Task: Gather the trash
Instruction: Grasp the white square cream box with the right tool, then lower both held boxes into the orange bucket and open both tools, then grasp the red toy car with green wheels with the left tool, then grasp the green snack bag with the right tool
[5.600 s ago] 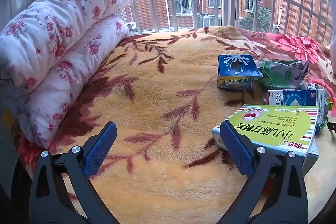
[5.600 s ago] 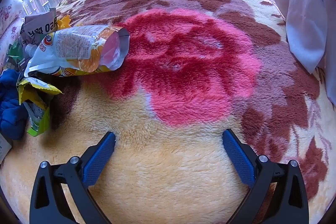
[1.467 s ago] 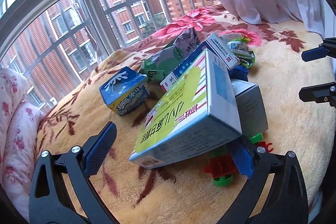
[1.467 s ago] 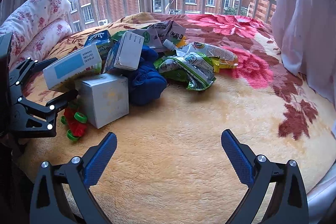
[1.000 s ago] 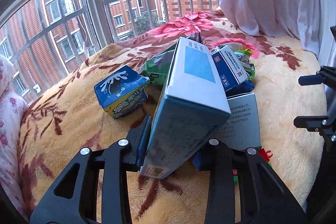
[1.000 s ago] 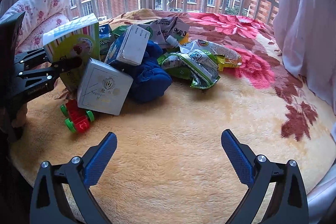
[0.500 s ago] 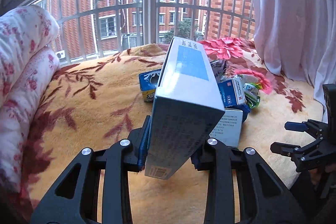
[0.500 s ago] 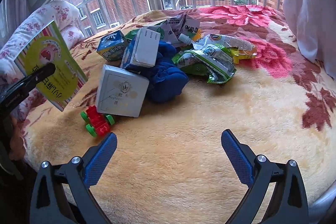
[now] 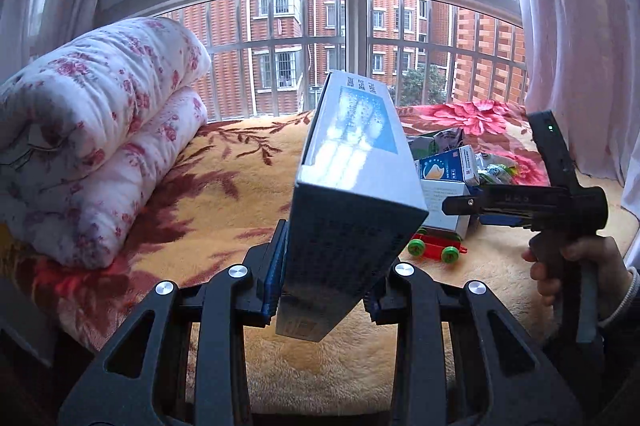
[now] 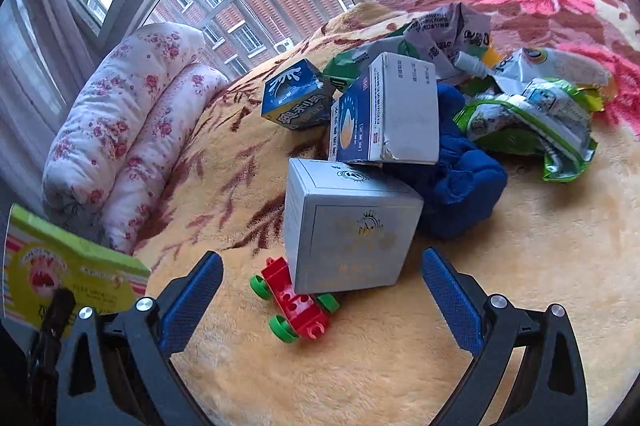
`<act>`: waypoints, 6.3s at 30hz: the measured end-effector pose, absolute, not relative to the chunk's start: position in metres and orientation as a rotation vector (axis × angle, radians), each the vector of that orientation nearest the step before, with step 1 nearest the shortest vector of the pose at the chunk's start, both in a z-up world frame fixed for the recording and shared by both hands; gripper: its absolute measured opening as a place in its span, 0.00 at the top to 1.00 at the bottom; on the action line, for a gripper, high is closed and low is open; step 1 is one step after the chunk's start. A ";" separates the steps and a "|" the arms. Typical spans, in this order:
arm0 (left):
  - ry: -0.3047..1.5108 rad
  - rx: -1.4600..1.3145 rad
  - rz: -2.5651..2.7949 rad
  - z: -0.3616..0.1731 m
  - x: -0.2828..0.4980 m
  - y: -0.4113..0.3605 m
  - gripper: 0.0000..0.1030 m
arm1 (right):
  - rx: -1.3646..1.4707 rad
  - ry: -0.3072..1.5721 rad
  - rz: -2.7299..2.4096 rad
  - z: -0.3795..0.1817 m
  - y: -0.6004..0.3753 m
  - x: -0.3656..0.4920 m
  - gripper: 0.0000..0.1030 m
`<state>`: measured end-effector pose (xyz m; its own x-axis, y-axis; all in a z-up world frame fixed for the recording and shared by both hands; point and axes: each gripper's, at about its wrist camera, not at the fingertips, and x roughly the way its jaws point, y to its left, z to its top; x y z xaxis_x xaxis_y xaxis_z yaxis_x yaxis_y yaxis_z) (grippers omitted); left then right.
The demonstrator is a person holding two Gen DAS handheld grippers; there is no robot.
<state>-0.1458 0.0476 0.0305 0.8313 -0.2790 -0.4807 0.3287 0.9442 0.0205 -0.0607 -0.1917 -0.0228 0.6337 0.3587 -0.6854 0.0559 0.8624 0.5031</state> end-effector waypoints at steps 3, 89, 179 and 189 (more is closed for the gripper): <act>0.491 0.121 -0.315 0.029 -0.148 0.049 0.69 | 0.579 0.902 0.185 -0.032 -0.195 -0.046 0.05; 1.292 0.502 -0.652 -0.214 -0.217 -0.015 0.26 | 0.129 1.299 0.157 -0.183 -0.153 -0.285 0.22; 0.812 0.156 -0.580 -0.040 -0.064 -0.060 0.37 | -0.105 0.881 -0.063 -0.013 -0.284 -0.043 0.69; 0.768 0.130 -0.584 -0.021 -0.077 -0.053 0.37 | 0.020 0.765 -0.043 0.033 -0.286 -0.086 0.70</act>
